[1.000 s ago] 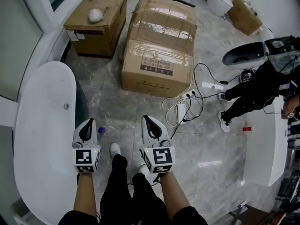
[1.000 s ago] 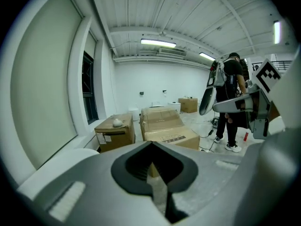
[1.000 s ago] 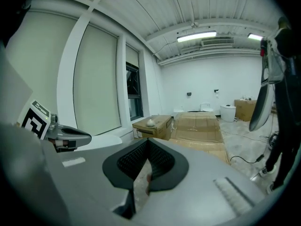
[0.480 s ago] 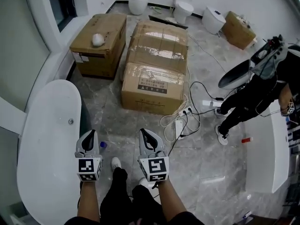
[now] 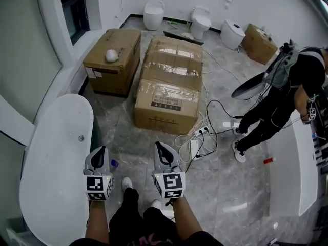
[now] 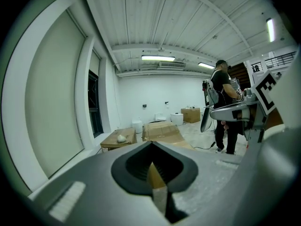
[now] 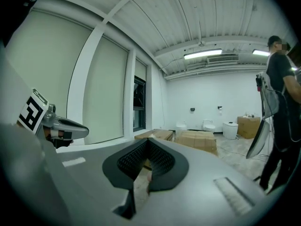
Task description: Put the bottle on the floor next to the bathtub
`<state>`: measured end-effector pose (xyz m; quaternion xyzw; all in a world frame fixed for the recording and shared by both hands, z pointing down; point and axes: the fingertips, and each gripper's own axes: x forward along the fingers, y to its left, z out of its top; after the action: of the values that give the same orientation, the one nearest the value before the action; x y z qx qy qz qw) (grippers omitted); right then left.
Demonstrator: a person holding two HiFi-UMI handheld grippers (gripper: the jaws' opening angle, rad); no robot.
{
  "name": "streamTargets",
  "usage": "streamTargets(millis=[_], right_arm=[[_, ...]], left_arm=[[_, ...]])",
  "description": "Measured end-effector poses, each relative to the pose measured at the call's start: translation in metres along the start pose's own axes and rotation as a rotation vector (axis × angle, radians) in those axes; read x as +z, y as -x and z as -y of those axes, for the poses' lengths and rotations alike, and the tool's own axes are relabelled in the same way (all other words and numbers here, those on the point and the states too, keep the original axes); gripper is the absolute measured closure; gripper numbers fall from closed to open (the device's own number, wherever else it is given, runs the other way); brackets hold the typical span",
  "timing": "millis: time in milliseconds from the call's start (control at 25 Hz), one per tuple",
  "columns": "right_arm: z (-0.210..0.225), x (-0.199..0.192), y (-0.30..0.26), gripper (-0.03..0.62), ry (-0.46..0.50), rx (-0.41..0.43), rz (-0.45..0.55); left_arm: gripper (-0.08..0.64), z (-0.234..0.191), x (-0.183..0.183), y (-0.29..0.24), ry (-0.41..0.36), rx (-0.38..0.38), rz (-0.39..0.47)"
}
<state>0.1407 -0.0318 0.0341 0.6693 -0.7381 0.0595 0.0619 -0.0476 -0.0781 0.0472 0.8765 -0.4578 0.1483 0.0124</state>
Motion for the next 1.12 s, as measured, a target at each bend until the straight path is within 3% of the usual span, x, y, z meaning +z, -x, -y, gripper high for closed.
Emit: streamTargets(millis=[520,1120], right_arm=[[0.016,0.028,0.06,0.568,-0.004,-0.031,0.06],[0.0,0.036,0.088,0.569,-0.024,0.002,0.1]], left_arm=[[0.56,0.022,0.038,0.043,-0.022,0.025,0.082],[0.56,0.03,0.045,0.08,-0.013,0.055,0.124]])
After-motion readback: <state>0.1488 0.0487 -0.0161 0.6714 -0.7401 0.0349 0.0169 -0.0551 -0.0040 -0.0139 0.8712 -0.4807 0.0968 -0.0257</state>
